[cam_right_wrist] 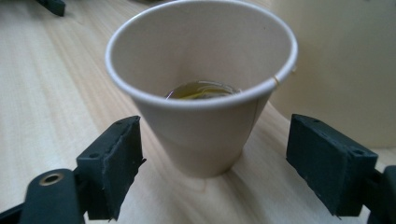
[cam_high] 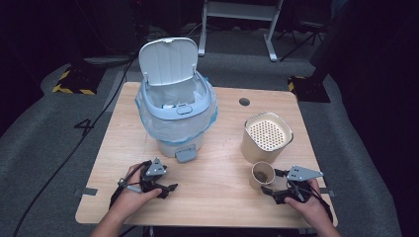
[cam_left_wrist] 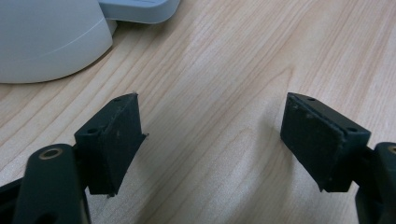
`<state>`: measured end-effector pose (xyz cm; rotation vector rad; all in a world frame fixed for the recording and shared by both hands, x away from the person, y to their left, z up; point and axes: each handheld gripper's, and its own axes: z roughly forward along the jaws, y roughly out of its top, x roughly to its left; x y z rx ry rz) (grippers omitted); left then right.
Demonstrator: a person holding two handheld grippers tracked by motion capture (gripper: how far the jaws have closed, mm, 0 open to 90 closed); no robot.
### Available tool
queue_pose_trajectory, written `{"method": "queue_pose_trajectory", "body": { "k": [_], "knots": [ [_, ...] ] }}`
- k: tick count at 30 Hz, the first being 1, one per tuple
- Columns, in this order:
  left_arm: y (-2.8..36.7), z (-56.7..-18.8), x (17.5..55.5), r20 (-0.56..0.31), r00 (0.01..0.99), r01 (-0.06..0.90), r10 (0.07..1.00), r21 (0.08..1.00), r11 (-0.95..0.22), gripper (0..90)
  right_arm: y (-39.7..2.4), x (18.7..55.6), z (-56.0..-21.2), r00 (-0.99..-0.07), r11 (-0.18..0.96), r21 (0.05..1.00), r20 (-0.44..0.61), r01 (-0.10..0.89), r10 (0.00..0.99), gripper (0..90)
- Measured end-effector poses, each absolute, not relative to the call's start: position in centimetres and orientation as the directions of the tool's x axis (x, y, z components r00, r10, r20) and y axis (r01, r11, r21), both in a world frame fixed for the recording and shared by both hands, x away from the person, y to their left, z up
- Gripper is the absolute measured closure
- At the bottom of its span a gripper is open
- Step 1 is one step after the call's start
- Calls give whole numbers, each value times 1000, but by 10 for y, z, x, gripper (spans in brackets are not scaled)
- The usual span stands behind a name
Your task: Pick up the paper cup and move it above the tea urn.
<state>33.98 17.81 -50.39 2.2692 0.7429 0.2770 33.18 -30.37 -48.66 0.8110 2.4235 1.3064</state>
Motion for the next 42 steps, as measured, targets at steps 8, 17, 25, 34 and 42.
{"method": "queue_pose_trajectory", "body": {
  "k": [8,17,25,34,42],
  "knots": [
    [177,-504,339,-17,804,437,595,696,-570,205,-287,338,-489,-811,422,846,21,326,585,240],
    [177,-504,340,-19,804,437,595,697,-569,205,-284,340,-490,-822,427,849,15,311,570,283],
    [177,-504,340,-19,804,437,595,697,-569,205,-287,340,-485,-842,423,853,35,306,538,290],
    [177,-504,340,-19,804,437,595,697,-569,205,-295,339,-462,-856,389,880,37,272,515,293],
    [177,-504,340,-19,804,437,595,697,-569,205,-297,344,-437,-866,385,890,20,243,500,296]
  ]
}}
